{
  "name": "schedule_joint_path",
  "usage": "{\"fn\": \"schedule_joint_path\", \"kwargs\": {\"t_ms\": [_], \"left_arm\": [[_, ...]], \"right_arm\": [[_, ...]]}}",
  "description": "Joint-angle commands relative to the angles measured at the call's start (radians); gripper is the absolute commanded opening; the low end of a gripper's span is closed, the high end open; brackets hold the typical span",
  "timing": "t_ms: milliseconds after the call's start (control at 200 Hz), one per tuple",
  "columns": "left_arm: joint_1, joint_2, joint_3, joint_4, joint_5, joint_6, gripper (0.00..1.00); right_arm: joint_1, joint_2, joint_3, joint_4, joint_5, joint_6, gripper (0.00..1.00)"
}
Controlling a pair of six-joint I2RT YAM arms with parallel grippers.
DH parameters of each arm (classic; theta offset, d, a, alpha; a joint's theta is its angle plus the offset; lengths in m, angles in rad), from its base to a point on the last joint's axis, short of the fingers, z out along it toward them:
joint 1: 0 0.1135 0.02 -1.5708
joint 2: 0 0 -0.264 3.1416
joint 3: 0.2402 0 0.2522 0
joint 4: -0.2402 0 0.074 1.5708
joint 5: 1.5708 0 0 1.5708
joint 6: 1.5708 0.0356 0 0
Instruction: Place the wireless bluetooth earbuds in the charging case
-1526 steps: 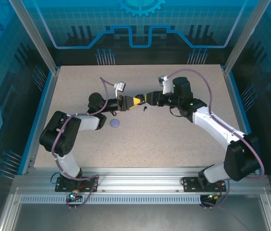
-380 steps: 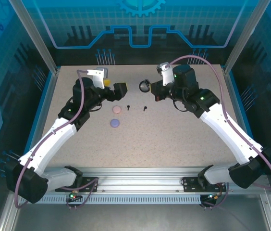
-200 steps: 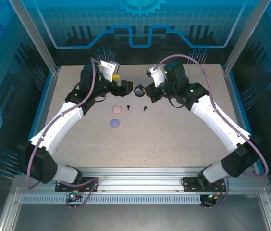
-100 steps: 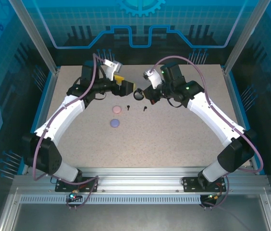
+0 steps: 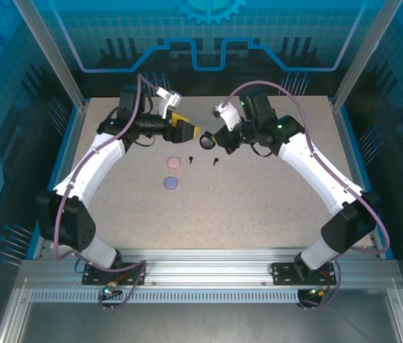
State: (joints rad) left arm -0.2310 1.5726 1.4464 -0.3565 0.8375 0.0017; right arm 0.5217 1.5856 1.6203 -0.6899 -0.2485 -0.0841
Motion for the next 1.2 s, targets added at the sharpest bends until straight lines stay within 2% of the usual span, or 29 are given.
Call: {"fn": "schedule_joint_path", "kwargs": {"t_ms": [0, 460, 865, 1060, 1191], "left_arm": [[0.002, 0.015, 0.025, -0.045, 0.100, 0.027, 0.89], [-0.005, 0.060, 0.044, -0.054, 0.234, 0.018, 0.83], [-0.044, 0.078, 0.071, -0.095, 0.247, 0.055, 0.74], [-0.047, 0.087, 0.081, -0.099, 0.260, 0.059, 0.64], [-0.050, 0.089, 0.077, -0.106, 0.266, 0.064, 0.62]], "right_arm": [[-0.026, 0.022, 0.053, -0.031, -0.035, -0.029, 0.00], [-0.042, 0.072, 0.148, -0.071, -0.107, -0.036, 0.00], [-0.043, 0.096, 0.165, -0.090, -0.151, -0.044, 0.00], [-0.046, 0.090, 0.156, -0.091, -0.153, -0.046, 0.00], [-0.051, 0.087, 0.153, -0.091, -0.160, -0.045, 0.00]]}}
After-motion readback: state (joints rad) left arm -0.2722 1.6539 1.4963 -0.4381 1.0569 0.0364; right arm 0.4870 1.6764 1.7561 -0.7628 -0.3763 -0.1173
